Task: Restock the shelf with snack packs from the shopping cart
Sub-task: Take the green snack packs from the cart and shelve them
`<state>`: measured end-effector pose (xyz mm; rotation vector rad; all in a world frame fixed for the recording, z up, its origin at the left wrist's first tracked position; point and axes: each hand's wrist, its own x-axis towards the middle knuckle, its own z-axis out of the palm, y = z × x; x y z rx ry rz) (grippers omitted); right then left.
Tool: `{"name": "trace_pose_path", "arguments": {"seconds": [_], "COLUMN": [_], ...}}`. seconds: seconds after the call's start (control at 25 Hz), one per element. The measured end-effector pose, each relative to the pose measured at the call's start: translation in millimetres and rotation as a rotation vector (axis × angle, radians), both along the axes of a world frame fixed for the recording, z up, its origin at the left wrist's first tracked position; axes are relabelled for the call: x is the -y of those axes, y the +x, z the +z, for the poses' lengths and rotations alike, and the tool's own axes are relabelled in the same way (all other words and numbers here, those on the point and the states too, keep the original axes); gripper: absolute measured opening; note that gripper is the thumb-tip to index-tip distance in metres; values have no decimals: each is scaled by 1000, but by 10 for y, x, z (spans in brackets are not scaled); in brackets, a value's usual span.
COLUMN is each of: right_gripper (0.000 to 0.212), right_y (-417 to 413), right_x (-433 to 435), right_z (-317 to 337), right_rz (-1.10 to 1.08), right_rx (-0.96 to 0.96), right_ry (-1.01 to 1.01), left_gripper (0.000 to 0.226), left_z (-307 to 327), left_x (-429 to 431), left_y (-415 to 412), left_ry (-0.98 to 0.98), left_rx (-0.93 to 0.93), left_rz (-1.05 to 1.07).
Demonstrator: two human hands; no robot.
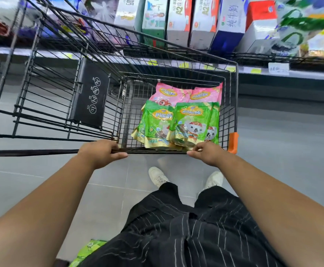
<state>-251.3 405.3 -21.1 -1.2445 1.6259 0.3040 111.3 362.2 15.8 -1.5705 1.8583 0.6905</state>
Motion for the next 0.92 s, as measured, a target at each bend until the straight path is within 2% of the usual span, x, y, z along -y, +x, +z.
{"name": "trace_pose_path", "arguments": {"seconds": [0.36, 0.6, 0.8, 0.92], "right_gripper": [31, 40, 40, 41], "right_y": [-1191, -2058, -2545, -2733], "right_x": [-459, -702, -938, -1115], "right_z": [44, 101, 126, 123], "right_rz": [12, 60, -42, -122], "right_rx": [90, 27, -36, -116], "right_ry": [-18, -22, -60, -130], "left_gripper": [55, 58, 63, 57], "left_z": [-48, -91, -64, -71], "left_x": [-436, -690, -776, -807], "left_y": [-1110, -1961, -2579, -2852], "left_ry": [-52, -87, -78, -101], "left_rx": [13, 12, -9, -72], "left_rz": [-43, -24, -101, -138]}}
